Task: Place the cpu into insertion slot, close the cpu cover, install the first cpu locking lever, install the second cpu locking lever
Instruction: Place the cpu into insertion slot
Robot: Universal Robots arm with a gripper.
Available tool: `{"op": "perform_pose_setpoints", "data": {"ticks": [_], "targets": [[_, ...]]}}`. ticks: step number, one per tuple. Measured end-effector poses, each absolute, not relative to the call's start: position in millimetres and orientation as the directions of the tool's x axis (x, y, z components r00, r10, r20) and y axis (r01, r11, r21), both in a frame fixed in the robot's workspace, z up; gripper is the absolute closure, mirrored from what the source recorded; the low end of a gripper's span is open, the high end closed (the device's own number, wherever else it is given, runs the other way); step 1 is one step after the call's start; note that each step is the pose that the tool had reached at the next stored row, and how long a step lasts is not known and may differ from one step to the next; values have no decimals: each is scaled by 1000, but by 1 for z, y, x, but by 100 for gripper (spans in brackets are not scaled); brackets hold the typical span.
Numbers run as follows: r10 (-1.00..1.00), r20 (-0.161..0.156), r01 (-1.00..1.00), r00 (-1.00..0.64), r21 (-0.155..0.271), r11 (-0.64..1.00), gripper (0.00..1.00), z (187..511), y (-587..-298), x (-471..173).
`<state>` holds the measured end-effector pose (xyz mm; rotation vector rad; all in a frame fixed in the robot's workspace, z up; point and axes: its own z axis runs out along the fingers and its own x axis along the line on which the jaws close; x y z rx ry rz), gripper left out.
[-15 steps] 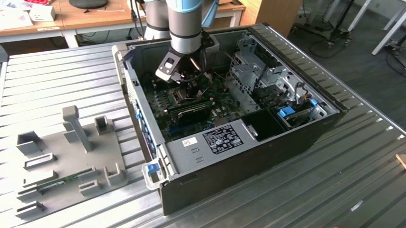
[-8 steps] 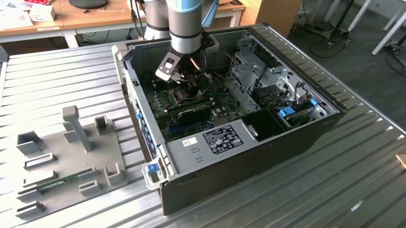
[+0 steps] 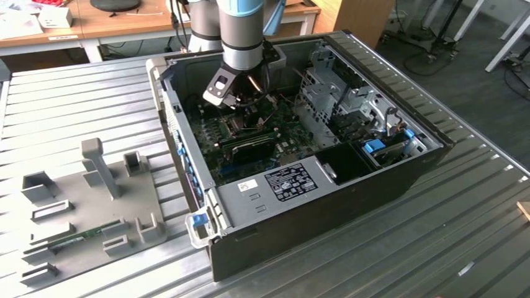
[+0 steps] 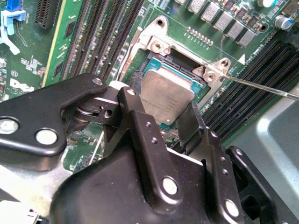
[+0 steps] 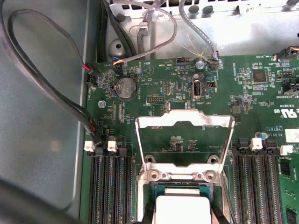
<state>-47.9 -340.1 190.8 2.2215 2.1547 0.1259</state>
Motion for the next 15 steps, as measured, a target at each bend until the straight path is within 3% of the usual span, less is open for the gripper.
{"op": "perform_pose_setpoints", "data": {"ticks": [15], "targets": [[999, 29, 996, 29, 89, -32, 45, 189, -340, -48]]}}
